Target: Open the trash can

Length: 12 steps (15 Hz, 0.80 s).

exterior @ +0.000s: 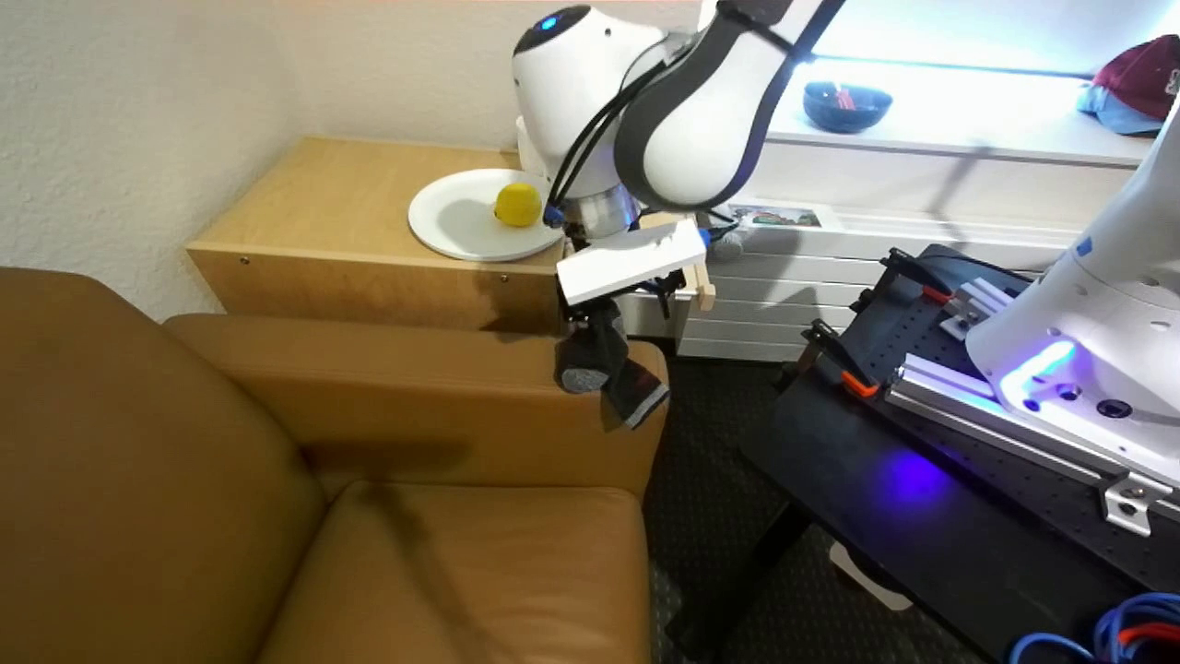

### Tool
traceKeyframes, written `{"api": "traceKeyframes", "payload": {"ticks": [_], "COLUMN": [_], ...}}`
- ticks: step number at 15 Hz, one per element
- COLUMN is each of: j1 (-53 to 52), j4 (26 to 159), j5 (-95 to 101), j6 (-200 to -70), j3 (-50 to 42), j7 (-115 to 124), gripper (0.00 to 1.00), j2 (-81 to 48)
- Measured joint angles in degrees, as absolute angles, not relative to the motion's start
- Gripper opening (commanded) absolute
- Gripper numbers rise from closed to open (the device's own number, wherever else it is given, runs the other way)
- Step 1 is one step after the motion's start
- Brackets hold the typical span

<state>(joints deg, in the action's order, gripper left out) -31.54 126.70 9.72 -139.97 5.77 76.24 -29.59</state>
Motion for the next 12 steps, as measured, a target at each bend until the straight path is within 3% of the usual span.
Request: {"api": "traceKeyframes", "payload": {"ticks": [6,12], "j1": [-27.3,-16.0], "j4": [137.8,147.6], "j5": [14.6,15.4], "j6": [-143.1,-130.2], "j3": [1.4,0.9], "j7": [83.0,85.4], "gripper": [1.00,1.00], "j2": [-13.0,-2.9]}}
